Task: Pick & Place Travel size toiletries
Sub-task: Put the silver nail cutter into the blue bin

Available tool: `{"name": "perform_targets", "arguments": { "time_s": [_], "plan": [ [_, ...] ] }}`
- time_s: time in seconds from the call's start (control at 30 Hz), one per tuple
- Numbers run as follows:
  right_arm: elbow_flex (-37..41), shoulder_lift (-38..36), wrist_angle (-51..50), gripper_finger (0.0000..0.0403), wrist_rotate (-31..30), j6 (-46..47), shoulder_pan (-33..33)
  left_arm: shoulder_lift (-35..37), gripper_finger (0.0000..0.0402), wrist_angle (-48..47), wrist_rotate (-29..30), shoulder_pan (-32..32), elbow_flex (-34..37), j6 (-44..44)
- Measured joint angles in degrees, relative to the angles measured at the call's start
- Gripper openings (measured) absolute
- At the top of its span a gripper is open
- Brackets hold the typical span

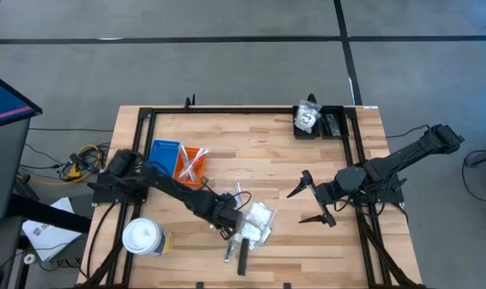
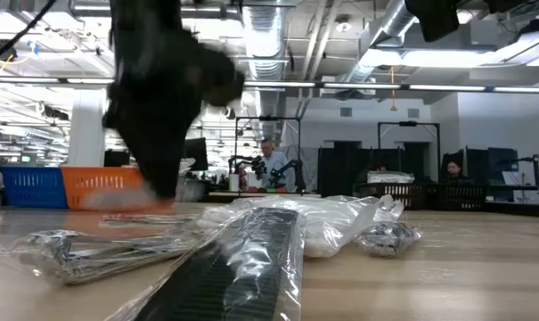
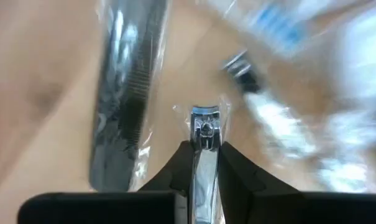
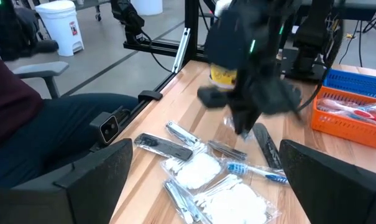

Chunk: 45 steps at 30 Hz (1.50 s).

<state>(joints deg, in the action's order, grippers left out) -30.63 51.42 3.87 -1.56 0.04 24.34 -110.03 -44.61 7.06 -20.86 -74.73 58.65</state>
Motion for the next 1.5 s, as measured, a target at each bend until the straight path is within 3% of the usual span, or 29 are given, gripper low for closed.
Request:
{"name": "perform_targets", "arguments": {
  "time_s": [0.2,0.4,0.63,0.87,1.03,1.5],
  "plan": [
    [0.0,0.0,0.0,0.0396,0.0,0.0,0.0,11.1,0.0033,-4.0,8.8,0.1,-0.1,0.5],
    [0.0,0.3,0.0,0.0399,0.0,0.0,0.0,22.3,0.0033,-23.2,18.9,3.6,-0.1,6.7],
    [0.0,3.4,1.3,0.0396,0.0,0.0,-0.3,31.2,0.0033,-34.8,20.1,14.0,3.3,7.0],
    [0.0,6.7,3.0,0.0399,0.0,0.0,-2.0,35.9,0.0033,-33.4,17.8,29.3,14.5,1.3],
    [0.0,6.7,3.1,0.0397,0.0,0.0,-2.4,37.1,0.0033,-24.0,14.7,38.3,22.5,-4.7],
    [0.0,6.6,3.1,0.0398,0.0,-0.1,-2.3,36.1,0.0035,-8.9,11.9,46.1,37.9,-9.1]
  ]
}}
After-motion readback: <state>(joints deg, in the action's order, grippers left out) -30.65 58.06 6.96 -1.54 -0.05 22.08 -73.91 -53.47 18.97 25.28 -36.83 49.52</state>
